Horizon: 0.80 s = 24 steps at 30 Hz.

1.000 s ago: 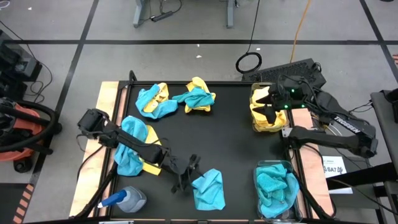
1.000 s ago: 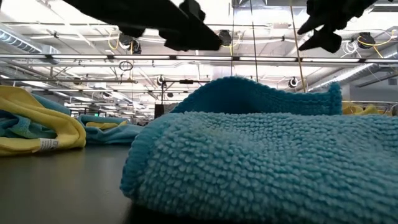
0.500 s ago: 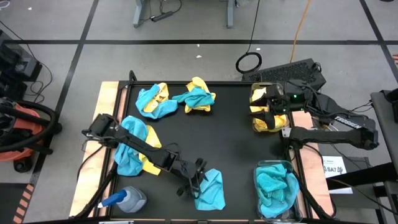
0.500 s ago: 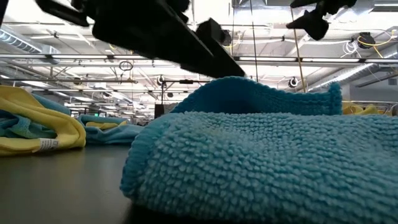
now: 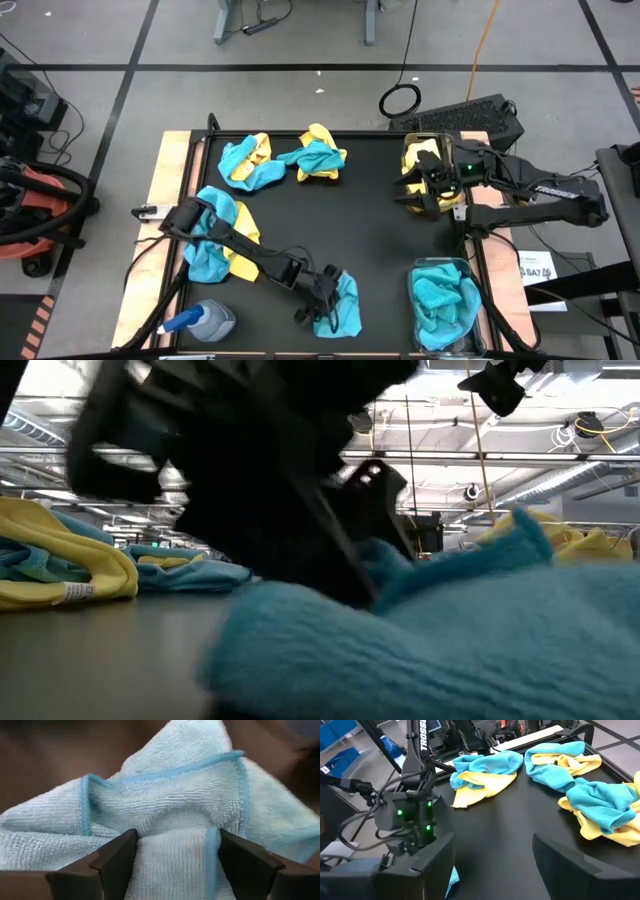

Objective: Sort microfiber towel by color & place in baskets
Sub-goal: Put the blue towel into the bottom transparent bin

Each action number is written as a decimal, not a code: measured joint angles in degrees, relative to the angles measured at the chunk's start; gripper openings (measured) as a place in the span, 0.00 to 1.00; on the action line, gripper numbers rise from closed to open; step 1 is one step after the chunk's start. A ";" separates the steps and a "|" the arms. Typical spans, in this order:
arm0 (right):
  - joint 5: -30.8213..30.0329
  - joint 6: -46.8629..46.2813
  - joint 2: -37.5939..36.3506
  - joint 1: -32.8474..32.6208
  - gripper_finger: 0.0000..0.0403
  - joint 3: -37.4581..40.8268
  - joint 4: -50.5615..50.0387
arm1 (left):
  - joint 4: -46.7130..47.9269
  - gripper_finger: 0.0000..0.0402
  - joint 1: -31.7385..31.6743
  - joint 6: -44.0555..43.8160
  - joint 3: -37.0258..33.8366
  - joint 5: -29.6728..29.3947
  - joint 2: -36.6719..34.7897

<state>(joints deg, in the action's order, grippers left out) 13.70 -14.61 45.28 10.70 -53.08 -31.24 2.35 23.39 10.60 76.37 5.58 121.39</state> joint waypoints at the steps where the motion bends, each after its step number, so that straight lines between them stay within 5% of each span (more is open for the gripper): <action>1: -0.84 -0.26 0.02 -0.77 0.64 0.00 -0.10 | 0.32 0.69 0.00 0.03 0.56 -1.83 0.68; 7: -3.89 -1.95 0.04 -5.02 0.64 0.00 -0.17 | 3.61 0.58 -0.99 0.04 1.10 -8.76 0.96; 15: -6.81 -2.58 0.83 -9.08 0.64 0.00 -0.05 | 4.33 0.07 -1.50 4.97 1.04 -11.36 1.02; 24: -6.49 -0.59 5.76 -14.35 0.64 0.00 -0.18 | 9.24 0.06 -4.32 9.79 0.56 -22.24 -3.92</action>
<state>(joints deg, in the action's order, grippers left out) 7.21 -15.20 51.04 -3.65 -53.08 -31.43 11.59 19.08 20.39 76.93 -16.66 117.47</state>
